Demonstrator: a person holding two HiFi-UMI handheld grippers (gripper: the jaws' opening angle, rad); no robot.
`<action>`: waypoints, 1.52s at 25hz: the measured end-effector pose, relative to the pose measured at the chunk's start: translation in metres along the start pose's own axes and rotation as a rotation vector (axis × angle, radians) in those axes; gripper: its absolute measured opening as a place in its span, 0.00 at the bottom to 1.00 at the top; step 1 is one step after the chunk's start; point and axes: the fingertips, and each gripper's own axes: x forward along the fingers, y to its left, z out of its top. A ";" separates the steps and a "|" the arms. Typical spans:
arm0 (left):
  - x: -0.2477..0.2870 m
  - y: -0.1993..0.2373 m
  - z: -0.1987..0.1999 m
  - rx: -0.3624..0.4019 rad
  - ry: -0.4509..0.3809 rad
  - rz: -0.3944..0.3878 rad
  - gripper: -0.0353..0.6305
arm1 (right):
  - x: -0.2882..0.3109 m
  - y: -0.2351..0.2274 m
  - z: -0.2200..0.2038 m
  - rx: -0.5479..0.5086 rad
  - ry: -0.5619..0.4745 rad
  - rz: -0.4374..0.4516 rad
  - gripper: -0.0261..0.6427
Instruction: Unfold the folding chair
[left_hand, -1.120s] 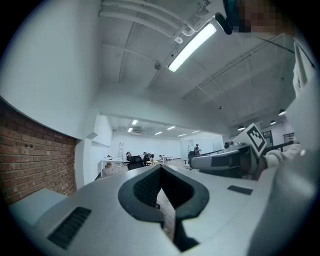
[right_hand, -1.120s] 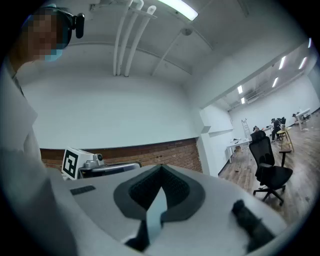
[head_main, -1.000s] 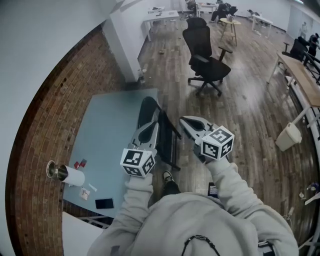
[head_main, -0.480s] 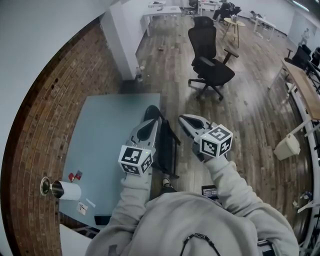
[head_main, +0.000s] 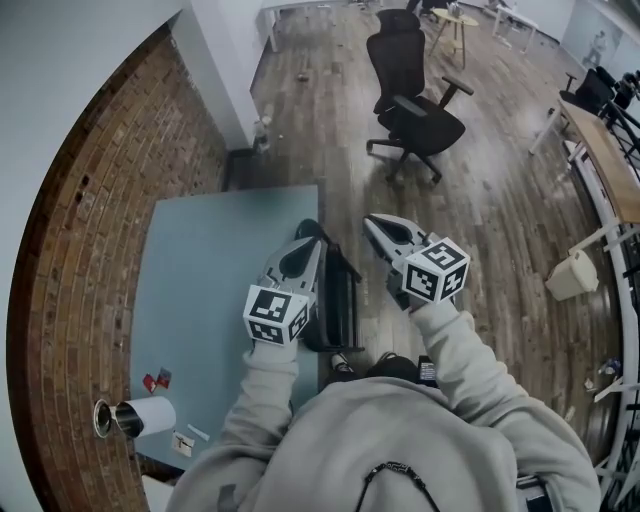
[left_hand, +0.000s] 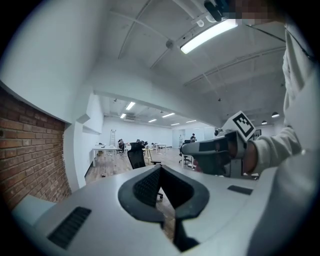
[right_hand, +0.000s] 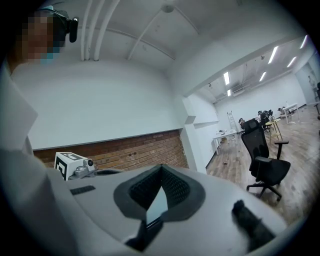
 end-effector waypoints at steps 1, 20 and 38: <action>0.003 0.004 -0.001 0.001 0.005 0.006 0.06 | 0.003 -0.005 0.003 -0.002 -0.002 -0.009 0.05; 0.053 0.074 -0.033 -0.115 0.086 0.107 0.06 | 0.079 -0.059 -0.006 0.071 0.040 0.044 0.05; 0.048 0.108 -0.265 -0.444 0.670 0.183 0.56 | 0.138 -0.126 -0.368 0.442 0.751 -0.125 0.42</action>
